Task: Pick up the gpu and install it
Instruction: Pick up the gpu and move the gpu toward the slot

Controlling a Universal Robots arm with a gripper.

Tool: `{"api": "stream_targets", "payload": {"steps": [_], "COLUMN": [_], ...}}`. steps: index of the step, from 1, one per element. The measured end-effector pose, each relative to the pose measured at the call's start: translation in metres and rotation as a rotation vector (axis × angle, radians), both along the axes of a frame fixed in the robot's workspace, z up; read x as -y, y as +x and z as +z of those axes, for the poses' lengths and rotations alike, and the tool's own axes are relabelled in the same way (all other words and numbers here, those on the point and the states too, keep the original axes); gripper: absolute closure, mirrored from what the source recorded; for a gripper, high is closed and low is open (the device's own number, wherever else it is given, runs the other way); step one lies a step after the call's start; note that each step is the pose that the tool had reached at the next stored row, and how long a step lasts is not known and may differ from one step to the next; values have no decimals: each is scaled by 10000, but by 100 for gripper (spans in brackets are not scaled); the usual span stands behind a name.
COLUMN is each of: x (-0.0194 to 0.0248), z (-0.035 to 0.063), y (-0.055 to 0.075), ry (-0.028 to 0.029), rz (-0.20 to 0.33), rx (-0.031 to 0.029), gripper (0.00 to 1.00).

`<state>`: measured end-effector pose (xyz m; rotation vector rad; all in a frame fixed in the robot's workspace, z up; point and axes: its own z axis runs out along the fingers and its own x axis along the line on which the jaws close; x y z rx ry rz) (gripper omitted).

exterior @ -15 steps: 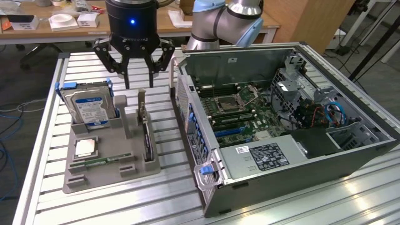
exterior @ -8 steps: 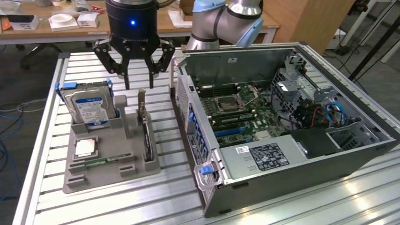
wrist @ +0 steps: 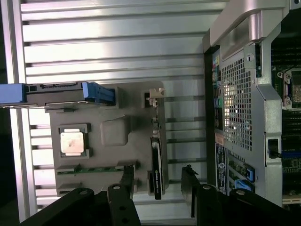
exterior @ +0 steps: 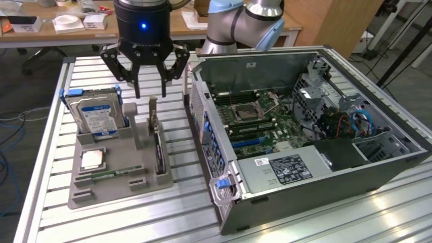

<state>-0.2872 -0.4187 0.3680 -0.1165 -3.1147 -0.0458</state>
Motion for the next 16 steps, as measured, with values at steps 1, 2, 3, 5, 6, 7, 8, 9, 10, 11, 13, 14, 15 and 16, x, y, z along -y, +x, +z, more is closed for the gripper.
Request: {"api": "stream_targets", "payload": {"steps": [1, 2, 3, 5, 6, 7, 8, 9, 10, 11, 13, 14, 15, 16], "x": [1, 2, 3, 5, 5, 5, 5, 5, 5, 5, 5, 6, 10, 16], "z": [0, 0, 0, -8, -11, -11, -13, -16, -18, -21, -29, -32, -35, -37], "y": [0, 0, 0, 0, 0, 0, 0, 0, 0, 0, 0, -1, 0, 0], "ry": [0, 0, 0, -1, 0, 0, 0, 1, 1, 0, 1, 0, -1, -1], "rz": [-1, 0, 0, 0, 0, 0, 0, 0, 0, 0, 0, -1, 1, 2], "rx": [-1, -1, 0, -1, -1, -1, 0, 1, 1, 0, 1, 0, -1, -1], "gripper": [47, 47, 47, 47, 47, 47, 47, 47, 47, 47, 47, 47, 47, 47]}}
